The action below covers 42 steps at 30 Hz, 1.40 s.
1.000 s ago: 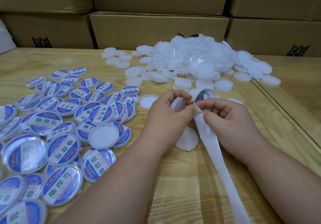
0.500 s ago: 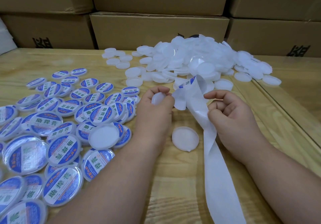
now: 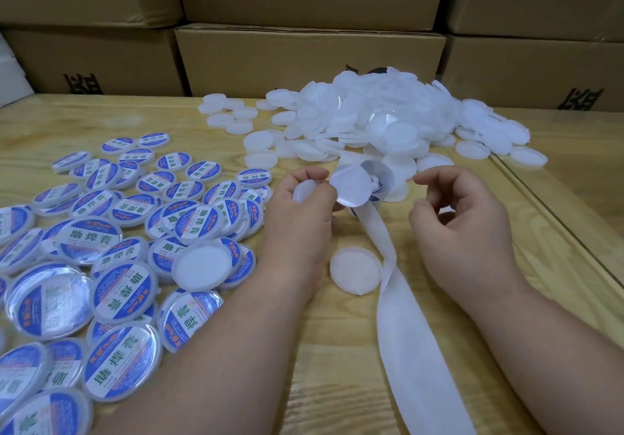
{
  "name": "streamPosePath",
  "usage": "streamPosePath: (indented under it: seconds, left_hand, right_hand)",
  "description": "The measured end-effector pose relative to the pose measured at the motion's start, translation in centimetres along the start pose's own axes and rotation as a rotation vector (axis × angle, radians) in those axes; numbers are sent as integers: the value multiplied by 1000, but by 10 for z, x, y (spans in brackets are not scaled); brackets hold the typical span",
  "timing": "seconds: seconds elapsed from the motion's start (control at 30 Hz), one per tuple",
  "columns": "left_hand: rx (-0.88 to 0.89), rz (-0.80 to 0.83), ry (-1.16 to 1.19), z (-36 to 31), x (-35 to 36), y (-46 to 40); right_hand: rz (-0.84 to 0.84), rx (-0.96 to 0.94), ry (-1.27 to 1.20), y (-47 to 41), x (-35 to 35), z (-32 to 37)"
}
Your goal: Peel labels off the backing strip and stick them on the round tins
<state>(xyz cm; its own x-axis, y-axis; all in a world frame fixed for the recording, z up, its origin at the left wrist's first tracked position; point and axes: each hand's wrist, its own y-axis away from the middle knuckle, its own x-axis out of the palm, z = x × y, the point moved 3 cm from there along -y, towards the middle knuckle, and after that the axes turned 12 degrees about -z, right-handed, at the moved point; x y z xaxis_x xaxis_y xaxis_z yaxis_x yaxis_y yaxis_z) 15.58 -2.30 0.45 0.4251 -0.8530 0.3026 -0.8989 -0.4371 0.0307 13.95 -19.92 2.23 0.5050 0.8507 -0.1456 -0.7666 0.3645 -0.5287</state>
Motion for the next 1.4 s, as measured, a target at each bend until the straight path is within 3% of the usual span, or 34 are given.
streamPosePath:
  seconds: [0.13,0.3,0.93,1.13,1.3,1.4]
  left_hand:
    - [6,66,-24,-2,2,5]
    - [-6,128,-12,-5,5,9]
    - [-35,232,-42,-7,7,13]
    - [-42,280,113,-12,8,16]
    - [-87,195,155,-10,5,14]
    - [-75,144,137,-10,5,11]
  right_hand:
    - [34,-286,74,6,3,13]
    - [67,-419,134,8,6,14]
    - [17,-402,141,5,5,12]
    - [2,-386,59,7,4,17]
    - [32,-400,-25,11,3,25]
    - [46,-276,-44,11,5,24]
